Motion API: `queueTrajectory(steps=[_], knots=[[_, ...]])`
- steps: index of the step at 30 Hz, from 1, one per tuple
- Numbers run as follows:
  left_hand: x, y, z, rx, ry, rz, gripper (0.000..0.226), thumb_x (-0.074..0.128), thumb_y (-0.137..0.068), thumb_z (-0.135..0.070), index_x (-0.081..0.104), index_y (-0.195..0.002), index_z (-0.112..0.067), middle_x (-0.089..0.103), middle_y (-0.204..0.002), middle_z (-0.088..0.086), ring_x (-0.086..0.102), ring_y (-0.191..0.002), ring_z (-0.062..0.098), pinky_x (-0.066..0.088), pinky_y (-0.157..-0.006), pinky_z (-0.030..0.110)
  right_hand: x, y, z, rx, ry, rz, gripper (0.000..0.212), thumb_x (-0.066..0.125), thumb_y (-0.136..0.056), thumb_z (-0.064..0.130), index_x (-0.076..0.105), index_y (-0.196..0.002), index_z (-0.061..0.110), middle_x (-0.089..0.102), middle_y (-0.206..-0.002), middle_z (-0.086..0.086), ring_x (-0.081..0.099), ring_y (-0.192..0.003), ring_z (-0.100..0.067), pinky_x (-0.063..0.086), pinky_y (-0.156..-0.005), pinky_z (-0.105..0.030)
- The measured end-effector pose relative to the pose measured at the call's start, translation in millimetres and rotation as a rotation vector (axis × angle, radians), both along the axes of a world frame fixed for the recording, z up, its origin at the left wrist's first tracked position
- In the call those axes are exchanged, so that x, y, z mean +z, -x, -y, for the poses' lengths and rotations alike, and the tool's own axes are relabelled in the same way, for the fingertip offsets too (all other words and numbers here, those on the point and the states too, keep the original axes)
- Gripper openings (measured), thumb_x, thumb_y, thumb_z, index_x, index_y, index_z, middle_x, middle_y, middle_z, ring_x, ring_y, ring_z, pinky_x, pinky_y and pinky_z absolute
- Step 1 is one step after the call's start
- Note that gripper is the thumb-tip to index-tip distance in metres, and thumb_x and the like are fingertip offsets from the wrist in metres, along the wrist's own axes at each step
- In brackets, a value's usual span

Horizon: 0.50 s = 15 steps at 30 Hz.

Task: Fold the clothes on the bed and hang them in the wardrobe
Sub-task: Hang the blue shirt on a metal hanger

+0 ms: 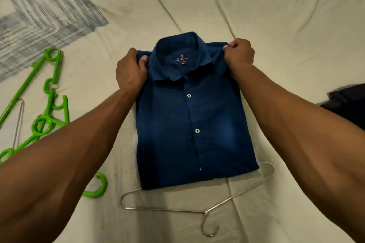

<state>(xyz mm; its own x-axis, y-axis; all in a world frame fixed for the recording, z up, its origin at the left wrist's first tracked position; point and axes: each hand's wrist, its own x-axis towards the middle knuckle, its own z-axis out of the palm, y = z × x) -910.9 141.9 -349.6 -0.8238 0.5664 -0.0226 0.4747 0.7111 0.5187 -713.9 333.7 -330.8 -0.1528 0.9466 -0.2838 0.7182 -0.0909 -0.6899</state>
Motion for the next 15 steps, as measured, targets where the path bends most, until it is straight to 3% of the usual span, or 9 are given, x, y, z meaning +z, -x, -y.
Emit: queueTrajectory(steps=[3,5,9,11,15], knots=[[-10.3,-3.8,-3.9,-0.008,0.033,-0.069,0.026,0.044,-0.103,-0.029,0.053,-0.111,-0.006,0.065,-0.107,0.017,0.058,-0.098,0.040,0.037,-0.077,0.041,-8.4,4.5,3.5,-0.018,-0.068,0.114,0.004,0.053,-0.099,0.024,0.055,-0.097,0.023,0.064,-0.110,0.001,0.059,-0.110,-0.023,0.045,-0.097,-0.035],[-11.4,-6.3,-6.4,0.020,0.018,-0.071,0.027,0.043,-0.103,-0.030,0.051,-0.114,-0.007,0.063,-0.112,0.016,0.057,-0.102,0.039,0.038,-0.082,0.042,-10.7,7.0,9.5,0.016,-0.163,0.197,0.013,0.048,-0.102,0.023,0.057,-0.111,0.019,0.059,-0.125,-0.003,0.052,-0.119,-0.026,0.040,-0.096,-0.038],[2.6,-31.8,13.8,0.132,-0.070,-0.166,0.046,0.041,-0.102,-0.038,0.045,-0.141,-0.015,0.044,-0.144,0.009,0.040,-0.134,0.030,0.033,-0.102,0.046,-8.1,-9.3,51.4,0.157,-0.411,0.293,0.038,0.044,-0.102,0.021,0.045,-0.139,0.014,0.045,-0.146,-0.006,0.041,-0.133,-0.028,0.037,-0.101,-0.045],[7.7,-69.8,39.7,-0.047,-0.069,-0.270,0.054,0.039,-0.101,-0.039,0.039,-0.149,-0.014,0.033,-0.157,0.011,0.028,-0.146,0.030,0.025,-0.111,0.051,-10.0,-29.7,90.9,0.278,-0.532,0.298,0.047,0.042,-0.101,0.023,0.042,-0.147,0.011,0.039,-0.155,-0.009,0.034,-0.143,-0.030,0.030,-0.111,-0.050],[-8.2,-152.2,95.2,-0.564,0.092,-0.252,0.064,0.024,-0.104,-0.050,0.025,-0.158,-0.017,0.013,-0.167,0.008,0.008,-0.154,0.025,0.010,-0.120,0.061,-20.4,-70.8,178.2,0.619,-0.506,0.339,0.057,0.022,-0.104,0.035,0.029,-0.155,0.012,0.023,-0.164,-0.009,0.017,-0.152,-0.028,0.017,-0.120,-0.053]])
